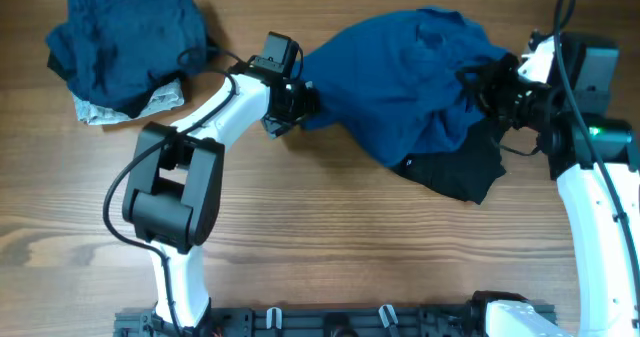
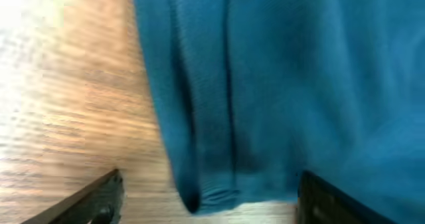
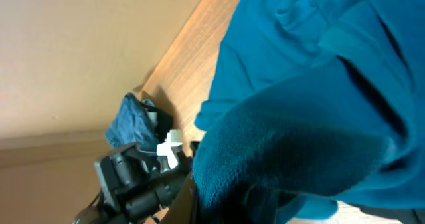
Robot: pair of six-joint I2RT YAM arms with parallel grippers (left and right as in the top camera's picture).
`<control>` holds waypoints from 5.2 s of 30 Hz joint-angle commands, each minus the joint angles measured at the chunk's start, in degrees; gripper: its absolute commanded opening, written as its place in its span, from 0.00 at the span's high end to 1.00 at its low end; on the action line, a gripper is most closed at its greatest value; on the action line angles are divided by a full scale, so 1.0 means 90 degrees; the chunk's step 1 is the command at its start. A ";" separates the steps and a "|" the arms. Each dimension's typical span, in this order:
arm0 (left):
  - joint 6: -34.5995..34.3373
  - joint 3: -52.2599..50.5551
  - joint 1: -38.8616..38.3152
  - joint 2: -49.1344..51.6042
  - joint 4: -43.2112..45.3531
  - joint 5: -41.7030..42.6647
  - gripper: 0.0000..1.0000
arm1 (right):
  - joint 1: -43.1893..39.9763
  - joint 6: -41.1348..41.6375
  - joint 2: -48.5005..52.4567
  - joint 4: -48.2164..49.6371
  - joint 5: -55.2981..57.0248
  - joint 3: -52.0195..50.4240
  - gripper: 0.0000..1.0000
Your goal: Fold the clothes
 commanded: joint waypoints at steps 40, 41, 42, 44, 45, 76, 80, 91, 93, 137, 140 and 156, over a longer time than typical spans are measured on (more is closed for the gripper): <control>0.0294 0.0673 0.2076 -0.3060 -0.1605 -0.1549 0.96 | 0.1316 0.0085 0.1909 0.3325 -0.1579 0.0104 0.96; 0.0296 0.0673 0.2076 -0.3060 -0.1712 -0.1639 0.96 | 0.1350 -0.0010 0.1991 0.3271 -0.1579 0.0102 0.91; 0.0304 0.0673 0.2076 -0.3060 -0.1790 -0.1705 0.96 | 0.1360 -0.0223 0.2076 0.3140 -0.1571 0.0104 0.80; 0.0539 0.0673 0.2069 -0.3060 -0.1829 -0.1700 0.67 | 0.1353 -0.0736 0.2093 0.2824 -0.1392 0.0109 0.23; 0.0588 0.0673 0.2069 -0.3060 -0.1829 -0.1700 0.46 | 0.1353 -0.0928 0.2055 0.2613 -0.1212 0.0131 0.06; 0.0578 0.0673 0.2069 -0.3062 -0.2030 -0.1532 0.11 | 0.1154 -0.2351 0.3927 -0.1093 0.2516 -0.0323 0.96; 0.0578 0.0673 0.2069 -0.3062 -0.2038 -0.1530 0.10 | 0.0537 -0.2249 0.4039 -0.1358 0.3189 -0.0323 0.96; 0.0602 0.0673 0.2069 -0.3062 -0.2232 -0.1508 0.06 | -0.2331 -0.2261 0.4036 -0.1758 0.4573 0.0158 0.73; 0.0602 0.0673 0.2069 -0.3060 -0.2249 -0.1506 0.06 | -0.2895 -0.1880 0.4036 -0.2387 0.4537 0.0682 0.75; -0.0260 -0.0590 0.2385 -0.0658 -0.2025 -0.1219 0.06 | 0.3067 -0.3359 0.4036 -0.0673 0.2244 0.1749 0.12; -0.0260 -0.0590 0.2385 -0.0646 -0.1945 -0.1224 0.07 | 0.3242 -0.3356 0.4112 -0.0712 0.2295 0.1746 0.12; -0.0134 -0.0590 0.2385 -0.0214 -0.1775 -0.1222 0.70 | 0.3764 -0.2577 0.4133 -0.1282 0.4590 0.1753 0.77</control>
